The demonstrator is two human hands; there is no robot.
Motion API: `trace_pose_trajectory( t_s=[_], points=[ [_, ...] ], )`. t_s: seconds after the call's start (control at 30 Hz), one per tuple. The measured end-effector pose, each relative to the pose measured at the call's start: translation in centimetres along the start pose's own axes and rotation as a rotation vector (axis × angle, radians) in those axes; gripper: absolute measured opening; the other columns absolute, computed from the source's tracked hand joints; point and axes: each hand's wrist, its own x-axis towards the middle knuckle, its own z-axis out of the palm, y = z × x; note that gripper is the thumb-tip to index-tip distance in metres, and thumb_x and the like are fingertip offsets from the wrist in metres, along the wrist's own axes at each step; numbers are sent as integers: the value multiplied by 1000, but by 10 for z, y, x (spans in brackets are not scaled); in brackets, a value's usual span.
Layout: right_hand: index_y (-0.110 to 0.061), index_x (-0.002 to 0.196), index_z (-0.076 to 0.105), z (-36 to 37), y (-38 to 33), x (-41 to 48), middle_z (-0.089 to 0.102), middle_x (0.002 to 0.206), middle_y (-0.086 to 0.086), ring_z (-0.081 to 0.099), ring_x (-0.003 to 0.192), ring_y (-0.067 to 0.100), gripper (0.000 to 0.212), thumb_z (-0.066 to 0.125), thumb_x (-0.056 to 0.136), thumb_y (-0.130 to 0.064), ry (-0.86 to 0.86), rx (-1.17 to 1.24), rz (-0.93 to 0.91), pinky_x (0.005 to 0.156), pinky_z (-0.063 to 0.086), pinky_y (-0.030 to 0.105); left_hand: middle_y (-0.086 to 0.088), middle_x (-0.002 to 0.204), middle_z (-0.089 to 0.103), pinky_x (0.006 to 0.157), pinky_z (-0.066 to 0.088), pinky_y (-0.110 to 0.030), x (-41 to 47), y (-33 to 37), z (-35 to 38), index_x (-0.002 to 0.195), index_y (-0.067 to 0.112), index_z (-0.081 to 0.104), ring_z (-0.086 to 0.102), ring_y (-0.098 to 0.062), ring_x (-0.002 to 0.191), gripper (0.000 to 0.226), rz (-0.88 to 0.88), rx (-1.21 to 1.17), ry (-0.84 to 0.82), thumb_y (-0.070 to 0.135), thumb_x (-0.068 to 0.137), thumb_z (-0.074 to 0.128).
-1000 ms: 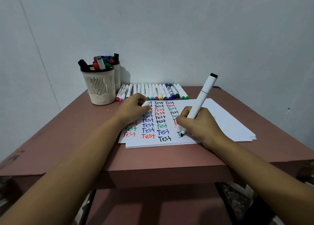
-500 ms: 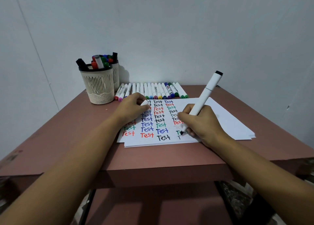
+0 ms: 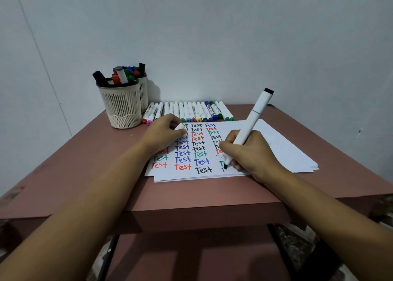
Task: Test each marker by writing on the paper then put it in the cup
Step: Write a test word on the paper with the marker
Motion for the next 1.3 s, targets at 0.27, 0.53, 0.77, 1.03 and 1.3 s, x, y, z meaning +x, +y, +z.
trace_pose_trajectory(
  t_s=[0.27, 0.53, 0.77, 1.03, 1.3],
  points=[
    [-3, 63, 50, 0, 0, 2, 49, 61, 16, 37, 28, 2, 19, 58, 80, 2, 83, 7, -26, 32, 32, 12, 1, 106, 58, 78, 38, -21, 0, -1, 0, 115, 12, 57, 52, -9, 95, 33, 5, 15, -5, 26, 86, 65],
    [-7, 58, 51, 0, 3, 4, 51, 57, 14, 39, 30, 3, 23, 60, 78, -1, 66, -35, -27, 33, 30, 13, -1, 108, 61, 78, 39, -21, 1, -1, -1, 114, 11, 57, 54, -10, 94, 32, 5, 9, -1, 25, 86, 65],
    [-5, 59, 50, 0, 1, 3, 49, 55, 15, 37, 27, 6, 22, 59, 79, -1, 48, -13, 0, 32, 27, 12, 1, 105, 60, 79, 41, -23, 1, -1, 0, 112, 13, 57, 55, -12, 95, 31, -3, 4, -11, 26, 86, 66],
    [-5, 59, 50, 0, 6, 6, 52, 57, 13, 44, 39, 12, 22, 61, 78, -3, 164, -29, -40, 38, 36, 15, 3, 101, 56, 75, 37, -21, -1, 1, -1, 112, 13, 57, 52, -9, 92, 30, 6, 16, -9, 27, 87, 64],
    [-11, 50, 42, 0, 8, 9, 39, 38, -8, 46, 44, 13, 36, 62, 80, -5, 109, -73, -48, 49, 41, 22, 3, 101, 57, 75, 37, -21, -1, 2, -2, 113, 12, 57, 52, -10, 92, 31, 7, 27, -11, 26, 87, 64]
  ],
)
